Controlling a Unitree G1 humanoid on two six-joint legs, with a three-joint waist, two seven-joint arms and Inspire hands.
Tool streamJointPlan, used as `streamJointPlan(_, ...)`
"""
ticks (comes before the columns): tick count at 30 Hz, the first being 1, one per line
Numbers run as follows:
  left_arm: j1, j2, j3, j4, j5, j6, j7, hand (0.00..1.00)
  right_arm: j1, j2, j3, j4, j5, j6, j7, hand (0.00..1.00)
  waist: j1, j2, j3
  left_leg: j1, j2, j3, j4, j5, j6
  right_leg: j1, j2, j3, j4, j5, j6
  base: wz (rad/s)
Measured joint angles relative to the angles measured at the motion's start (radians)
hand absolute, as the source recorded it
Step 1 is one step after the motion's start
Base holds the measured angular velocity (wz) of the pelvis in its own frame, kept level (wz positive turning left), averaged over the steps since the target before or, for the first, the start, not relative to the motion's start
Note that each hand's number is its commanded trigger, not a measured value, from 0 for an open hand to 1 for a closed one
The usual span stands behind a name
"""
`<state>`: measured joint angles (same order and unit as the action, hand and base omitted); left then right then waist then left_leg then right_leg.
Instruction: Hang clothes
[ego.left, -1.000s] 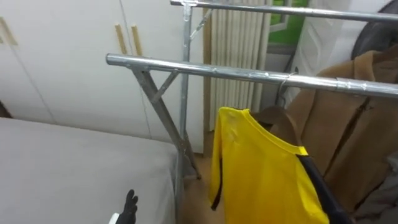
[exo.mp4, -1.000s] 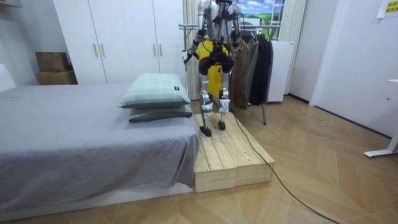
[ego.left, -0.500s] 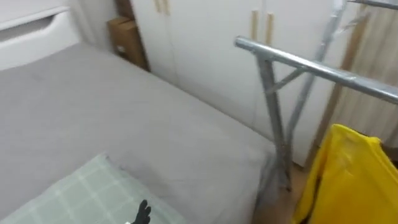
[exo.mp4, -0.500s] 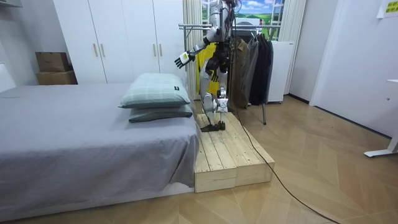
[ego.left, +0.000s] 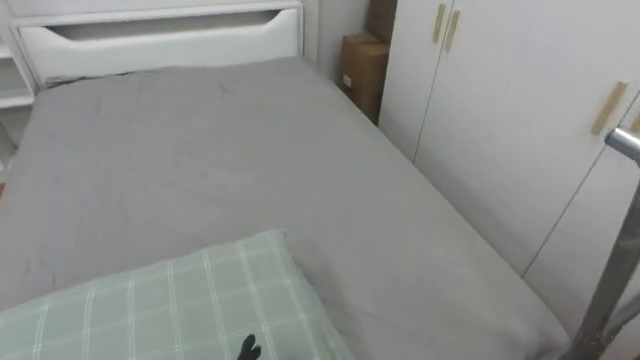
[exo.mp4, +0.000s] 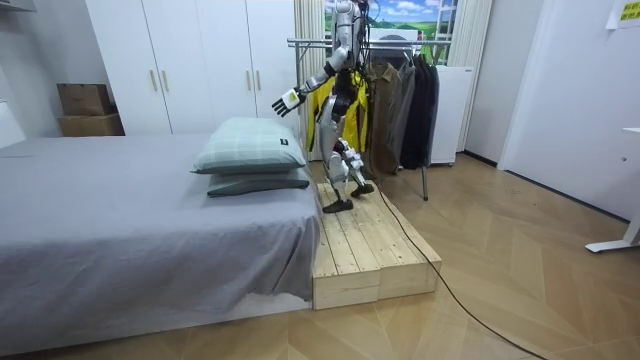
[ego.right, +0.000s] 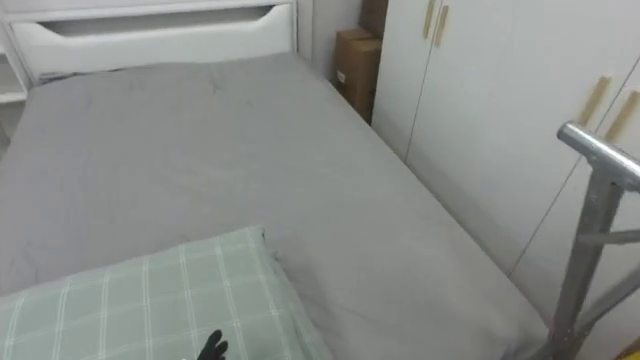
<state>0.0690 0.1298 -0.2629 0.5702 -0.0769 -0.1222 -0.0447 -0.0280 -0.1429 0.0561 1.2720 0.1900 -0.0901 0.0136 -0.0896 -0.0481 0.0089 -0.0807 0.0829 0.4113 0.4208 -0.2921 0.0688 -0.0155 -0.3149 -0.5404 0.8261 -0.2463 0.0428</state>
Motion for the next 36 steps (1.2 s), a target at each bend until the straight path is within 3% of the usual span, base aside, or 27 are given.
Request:
streamJointPlan(1,-0.008,0.0,-0.001,0.006,0.002,0.0,0.003,0.0,0.002,-0.004,-0.001,0.0,0.003,-0.001,-0.004,0.0,-0.01,0.0,0.0004,0.0,-0.009,-0.017,0.001,-0.003,0.001,-0.02,0.0,0.031,0.0,-0.023,0.0,0.73)
streamJointPlan(3,-0.027,-0.004,-0.001,0.018,-0.007,0.0,0.005,0.0,0.042,-0.017,-0.006,0.0,0.025,-0.004,-0.03,0.0,-0.053,0.017,0.0016,0.017,-0.022,-0.09,-0.012,0.0,-0.007,-0.093,0.045,0.175,-0.048,-0.07,-0.001,0.92)
streamJointPlan(4,-0.03,-0.004,-0.007,0.018,-0.008,0.0,0.006,0.0,0.049,-0.017,-0.01,-0.001,0.042,-0.005,-0.04,0.0,-0.06,0.015,0.0039,0.022,-0.022,-0.111,-0.018,0.003,-0.012,-0.102,0.058,0.2,-0.086,-0.072,-0.001,1.03)
streamJointPlan(5,-0.033,0.001,-0.005,0.018,-0.007,-0.002,0.012,0.0,0.057,-0.016,-0.009,-0.001,0.054,-0.007,-0.058,0.0,-0.074,0.011,0.0027,0.023,-0.022,-0.159,-0.022,0.011,-0.024,-0.105,0.093,0.252,-0.222,-0.067,0.003,1.08)
streamJointPlan(6,-0.043,0.009,-0.004,0.019,-0.007,-0.003,0.013,0.0,0.063,-0.008,-0.006,0.0,0.057,-0.012,-0.074,0.0,-0.076,-0.013,-0.0005,0.017,-0.03,-0.192,-0.02,0.013,-0.037,-0.099,0.124,0.333,-0.379,0.011,0.042,1.17)
streamJointPlan(7,-0.05,0.01,-0.005,0.029,-0.007,-0.004,0.015,0.0,0.069,-0.008,-0.002,0.001,0.057,-0.013,-0.082,0.0,-0.076,-0.019,0.0018,0.007,-0.027,-0.218,-0.006,0.01,-0.045,-0.089,0.142,0.352,-0.382,0.037,0.027,1.01)
streamJointPlan(8,-0.047,0.002,-0.015,0.038,-0.007,-0.005,0.021,0.0,0.085,-0.01,-0.001,0.003,0.056,-0.012,-0.099,0.0,-0.056,-0.01,-0.0131,-0.009,-0.01,-0.235,0.003,0.013,-0.059,-0.056,0.169,0.32,-0.442,0.038,0.02,0.73)
streamJointPlan(9,-0.042,0.0,-0.016,0.04,-0.004,-0.006,0.021,0.0,0.085,-0.01,-0.001,0.003,0.046,-0.013,-0.109,0.0,-0.04,-0.004,-0.0115,-0.007,0.008,-0.247,-0.006,0.021,-0.081,-0.025,0.195,0.29,-0.488,0.051,0.009,0.6)
streamJointPlan(12,-0.032,0.002,-0.015,0.053,0.004,-0.006,0.044,0.0,0.081,-0.008,0.001,-0.02,-0.001,-0.011,-0.103,0.0,-0.006,-0.003,-0.0106,0.009,0.013,-0.257,-0.046,0.049,-0.096,0.015,0.213,0.259,-0.538,0.056,0.004,0.4)
streamJointPlan(18,-0.003,0.039,-0.011,0.06,-0.006,-0.007,0.088,0.0,0.039,-0.005,0.022,-0.076,-0.041,0.001,-0.081,0.0,0.02,-0.011,-0.0029,0.06,-0.005,-0.267,-0.131,0.082,-0.104,0.052,0.21,0.24,-0.574,0.058,0.007,0.09)
streamJointPlan(22,0.023,0.038,0.035,0.066,-0.002,-0.01,0.108,0.0,0.03,-0.004,0.043,-0.092,-0.047,0.0,-0.045,0.0,0.06,-0.022,0.0005,0.093,-0.007,-0.272,-0.173,0.092,-0.109,0.075,0.215,0.237,-0.594,0.06,0.005,0.03)
streamJointPlan(26,0.052,0.039,0.055,0.071,0.001,-0.011,0.123,0.0,0.028,-0.004,0.051,-0.062,-0.077,-0.001,-0.019,0.0,0.07,-0.019,-0.0001,0.089,-0.009,-0.295,-0.182,0.092,-0.11,0.093,0.22,0.209,-0.625,0.067,0.006,0.18)
streamJointPlan(31,0.083,0.038,0.086,0.128,0.0,-0.055,0.13,0.0,0.056,-0.001,0.064,-0.049,-0.108,0.001,0.023,0.0,0.075,-0.01,-0.001,0.108,-0.016,-0.318,-0.192,0.092,-0.11,0.136,0.223,0.194,-0.656,0.068,0.007,0.15)
streamJointPlan(36,0.094,0.017,0.14,0.244,0.007,-0.101,0.134,0.0,0.091,0.0,0.053,-0.027,-0.115,0.001,0.025,0.0,0.089,0.001,-0.0089,0.131,-0.018,-0.325,-0.218,0.096,-0.116,0.16,0.225,0.183,-0.675,0.067,0.008,0.03)
